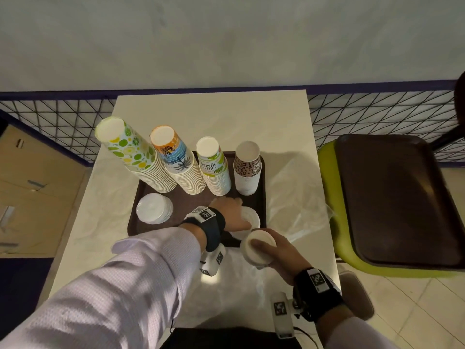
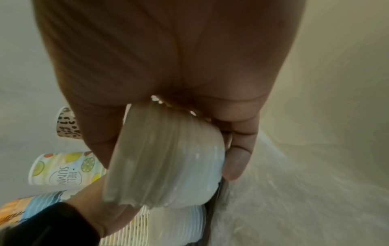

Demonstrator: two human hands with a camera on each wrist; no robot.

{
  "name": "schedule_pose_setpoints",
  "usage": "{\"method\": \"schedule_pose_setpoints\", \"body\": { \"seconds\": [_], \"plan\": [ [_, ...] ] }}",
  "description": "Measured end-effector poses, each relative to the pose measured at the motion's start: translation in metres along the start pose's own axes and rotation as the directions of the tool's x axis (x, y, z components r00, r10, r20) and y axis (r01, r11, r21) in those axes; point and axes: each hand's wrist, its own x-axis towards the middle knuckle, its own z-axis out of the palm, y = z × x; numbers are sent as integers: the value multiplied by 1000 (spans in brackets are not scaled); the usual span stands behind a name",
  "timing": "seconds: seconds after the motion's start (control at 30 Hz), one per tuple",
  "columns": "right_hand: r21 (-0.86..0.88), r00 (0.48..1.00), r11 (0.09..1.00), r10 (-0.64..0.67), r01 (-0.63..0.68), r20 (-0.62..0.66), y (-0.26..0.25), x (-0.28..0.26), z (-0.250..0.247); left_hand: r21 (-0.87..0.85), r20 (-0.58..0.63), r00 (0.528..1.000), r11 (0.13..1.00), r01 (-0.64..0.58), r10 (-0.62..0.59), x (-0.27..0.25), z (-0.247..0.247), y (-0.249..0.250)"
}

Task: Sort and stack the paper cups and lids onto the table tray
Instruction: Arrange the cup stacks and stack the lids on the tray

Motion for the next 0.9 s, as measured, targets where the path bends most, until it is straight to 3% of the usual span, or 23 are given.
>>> {"method": "schedule_pose_setpoints", "body": {
  "seconds": [0.4,0.67,0.9],
  "plan": [
    [142,997,987,-76,78,-22,4,-6,-12,-253,29,999,966,47,-41,-7,-3,10],
    [167,993,979,-114,115,-18,-3,-11,-15,-404,21,1000,915,-5,15,-9,-9,18],
    [110,987,981,-161,158,21,-19,-20,-9,-577,-100,994,812,-86,34,-30,-27,8]
  ]
}}
